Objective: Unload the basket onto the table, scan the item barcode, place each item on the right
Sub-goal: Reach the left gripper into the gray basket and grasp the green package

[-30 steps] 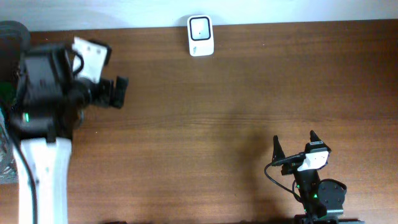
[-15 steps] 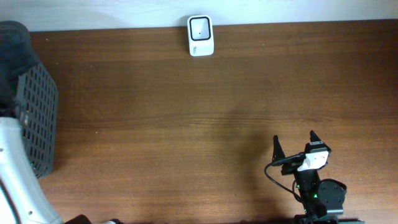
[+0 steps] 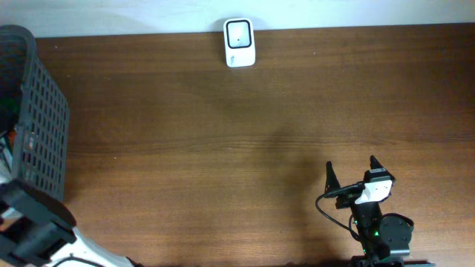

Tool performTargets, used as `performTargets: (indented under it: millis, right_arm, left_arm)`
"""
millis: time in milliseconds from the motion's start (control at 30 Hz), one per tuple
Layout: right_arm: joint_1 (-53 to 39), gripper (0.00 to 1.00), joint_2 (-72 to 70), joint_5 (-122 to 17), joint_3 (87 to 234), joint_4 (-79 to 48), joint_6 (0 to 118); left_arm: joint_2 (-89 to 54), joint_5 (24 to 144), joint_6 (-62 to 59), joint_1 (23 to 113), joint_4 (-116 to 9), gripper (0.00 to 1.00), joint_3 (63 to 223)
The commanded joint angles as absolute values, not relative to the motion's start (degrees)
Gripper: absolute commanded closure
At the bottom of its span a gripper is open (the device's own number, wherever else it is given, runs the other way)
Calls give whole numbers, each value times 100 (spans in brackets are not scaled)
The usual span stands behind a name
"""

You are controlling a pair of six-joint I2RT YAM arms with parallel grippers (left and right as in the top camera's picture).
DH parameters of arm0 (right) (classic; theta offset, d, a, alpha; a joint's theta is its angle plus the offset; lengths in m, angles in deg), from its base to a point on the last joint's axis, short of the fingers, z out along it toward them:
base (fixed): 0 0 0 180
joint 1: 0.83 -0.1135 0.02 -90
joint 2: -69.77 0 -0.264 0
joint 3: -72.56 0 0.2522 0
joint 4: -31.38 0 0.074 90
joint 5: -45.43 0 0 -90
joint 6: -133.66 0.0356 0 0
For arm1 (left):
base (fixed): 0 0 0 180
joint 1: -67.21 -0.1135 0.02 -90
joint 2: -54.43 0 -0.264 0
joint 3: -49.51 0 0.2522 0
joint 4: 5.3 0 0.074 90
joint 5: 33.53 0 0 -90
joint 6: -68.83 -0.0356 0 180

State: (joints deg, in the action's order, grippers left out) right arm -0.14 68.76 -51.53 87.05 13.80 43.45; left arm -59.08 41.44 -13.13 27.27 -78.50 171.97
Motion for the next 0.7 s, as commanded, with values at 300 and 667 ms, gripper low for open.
performTargets:
  millis: [300, 667]
  right_arm:
    - [-45, 2, 6904, -5146, 8664, 1374, 4330]
    - [-45, 2, 6904, -5146, 8664, 1374, 4330]
  left_arm:
    - [-7025, 3263, -1458, 2679, -7723, 53, 17208]
    - [-5364, 4201, -1152, 2849, -7745, 100, 17886]
